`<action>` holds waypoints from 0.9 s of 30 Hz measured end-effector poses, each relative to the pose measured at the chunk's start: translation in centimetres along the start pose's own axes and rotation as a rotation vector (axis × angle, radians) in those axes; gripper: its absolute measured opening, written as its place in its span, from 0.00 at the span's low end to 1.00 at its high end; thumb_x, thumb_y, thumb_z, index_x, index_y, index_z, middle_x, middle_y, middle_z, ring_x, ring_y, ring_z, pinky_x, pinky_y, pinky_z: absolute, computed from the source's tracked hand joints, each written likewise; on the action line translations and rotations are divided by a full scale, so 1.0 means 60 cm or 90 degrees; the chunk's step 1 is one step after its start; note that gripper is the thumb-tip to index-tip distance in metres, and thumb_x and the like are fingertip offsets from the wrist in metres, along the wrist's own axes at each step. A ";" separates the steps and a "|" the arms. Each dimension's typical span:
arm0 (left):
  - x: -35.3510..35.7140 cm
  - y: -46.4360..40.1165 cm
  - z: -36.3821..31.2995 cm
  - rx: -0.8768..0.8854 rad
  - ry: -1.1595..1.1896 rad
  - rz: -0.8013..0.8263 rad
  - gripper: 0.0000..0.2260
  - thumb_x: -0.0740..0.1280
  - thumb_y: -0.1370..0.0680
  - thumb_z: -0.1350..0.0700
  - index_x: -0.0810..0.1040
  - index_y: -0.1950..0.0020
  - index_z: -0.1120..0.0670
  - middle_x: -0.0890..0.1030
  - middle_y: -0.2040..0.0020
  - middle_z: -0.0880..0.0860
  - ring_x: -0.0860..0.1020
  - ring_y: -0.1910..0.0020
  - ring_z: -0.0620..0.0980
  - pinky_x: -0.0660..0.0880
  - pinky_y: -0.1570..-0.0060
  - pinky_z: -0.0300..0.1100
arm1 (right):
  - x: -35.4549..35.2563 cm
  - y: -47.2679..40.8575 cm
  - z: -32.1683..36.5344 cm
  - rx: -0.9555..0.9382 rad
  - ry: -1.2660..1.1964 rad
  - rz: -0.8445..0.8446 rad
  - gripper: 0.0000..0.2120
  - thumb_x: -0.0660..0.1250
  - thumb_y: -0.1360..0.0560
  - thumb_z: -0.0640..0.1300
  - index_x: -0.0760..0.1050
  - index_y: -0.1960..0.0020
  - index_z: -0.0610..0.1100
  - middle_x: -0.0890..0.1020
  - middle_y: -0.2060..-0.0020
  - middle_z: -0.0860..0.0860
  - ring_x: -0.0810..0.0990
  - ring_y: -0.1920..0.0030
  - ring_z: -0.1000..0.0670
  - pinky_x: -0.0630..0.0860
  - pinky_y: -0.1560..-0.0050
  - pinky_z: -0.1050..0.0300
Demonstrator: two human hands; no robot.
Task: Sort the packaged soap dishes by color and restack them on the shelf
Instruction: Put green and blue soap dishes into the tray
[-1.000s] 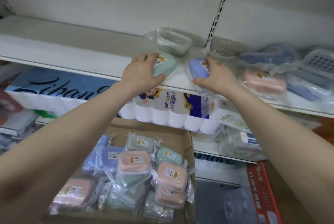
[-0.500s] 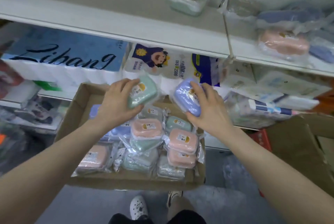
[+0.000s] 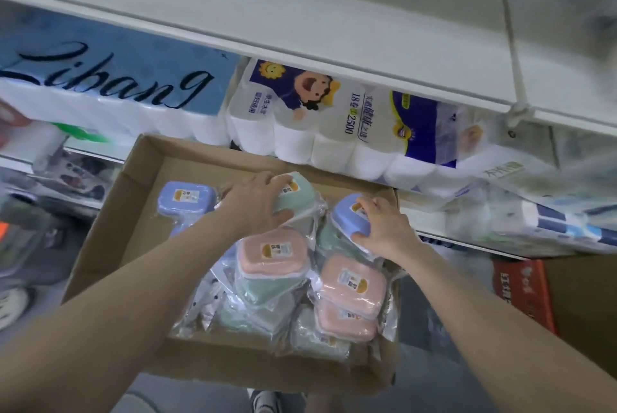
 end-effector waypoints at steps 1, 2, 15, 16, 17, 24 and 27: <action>0.006 -0.014 -0.001 0.006 -0.020 0.011 0.31 0.64 0.24 0.39 0.59 0.24 0.46 0.68 0.31 0.53 0.69 0.34 0.56 0.66 0.37 0.49 | 0.006 -0.014 -0.004 -0.010 0.019 0.001 0.27 0.68 0.27 0.52 0.64 0.32 0.52 0.69 0.38 0.48 0.71 0.38 0.43 0.72 0.44 0.50; 0.011 -0.027 -0.002 0.009 -0.043 0.023 0.31 0.64 0.24 0.40 0.59 0.24 0.46 0.68 0.31 0.53 0.68 0.34 0.55 0.66 0.38 0.48 | 0.013 -0.027 -0.009 -0.022 0.036 -0.003 0.26 0.69 0.27 0.51 0.64 0.32 0.52 0.69 0.38 0.48 0.72 0.38 0.42 0.71 0.43 0.49; 0.066 -0.107 -0.005 0.042 -0.185 0.066 0.29 0.58 0.20 0.43 0.51 0.22 0.44 0.54 0.21 0.55 0.51 0.23 0.56 0.49 0.25 0.53 | 0.059 -0.092 -0.038 -0.109 0.164 -0.018 0.29 0.69 0.26 0.49 0.63 0.27 0.53 0.62 0.26 0.43 0.59 0.26 0.39 0.59 0.28 0.43; 0.065 -0.103 -0.006 0.038 -0.179 0.068 0.29 0.58 0.20 0.43 0.51 0.22 0.44 0.54 0.21 0.55 0.51 0.23 0.56 0.49 0.24 0.52 | 0.055 -0.086 -0.038 -0.116 0.158 -0.025 0.29 0.69 0.26 0.50 0.63 0.27 0.52 0.62 0.26 0.43 0.60 0.26 0.38 0.59 0.28 0.43; 0.063 -0.098 -0.008 0.035 -0.173 0.072 0.29 0.59 0.20 0.43 0.51 0.22 0.44 0.53 0.21 0.55 0.50 0.23 0.56 0.49 0.24 0.52 | 0.050 -0.079 -0.038 -0.122 0.155 -0.031 0.30 0.69 0.26 0.50 0.63 0.27 0.51 0.62 0.26 0.42 0.60 0.25 0.38 0.59 0.28 0.42; 0.011 -0.027 -0.036 0.063 -0.129 0.044 0.28 0.61 0.20 0.45 0.58 0.22 0.48 0.59 0.23 0.55 0.57 0.24 0.55 0.54 0.26 0.50 | -0.020 0.017 -0.014 -0.174 0.145 -0.141 0.27 0.73 0.28 0.47 0.71 0.31 0.44 0.76 0.38 0.42 0.75 0.37 0.40 0.72 0.37 0.45; -0.022 0.013 -0.051 0.089 -0.111 -0.003 0.25 0.62 0.20 0.46 0.63 0.24 0.49 0.64 0.25 0.54 0.63 0.27 0.55 0.61 0.29 0.49 | -0.059 0.068 0.006 -0.189 0.152 -0.202 0.27 0.76 0.32 0.45 0.75 0.35 0.42 0.78 0.42 0.41 0.78 0.42 0.40 0.75 0.43 0.46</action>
Point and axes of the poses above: each hand's wrist, its own y-axis away from the middle knuckle, its own x-axis out of the palm, z = x × y, the point moved 2 cm from there along -y, towards the middle knuckle
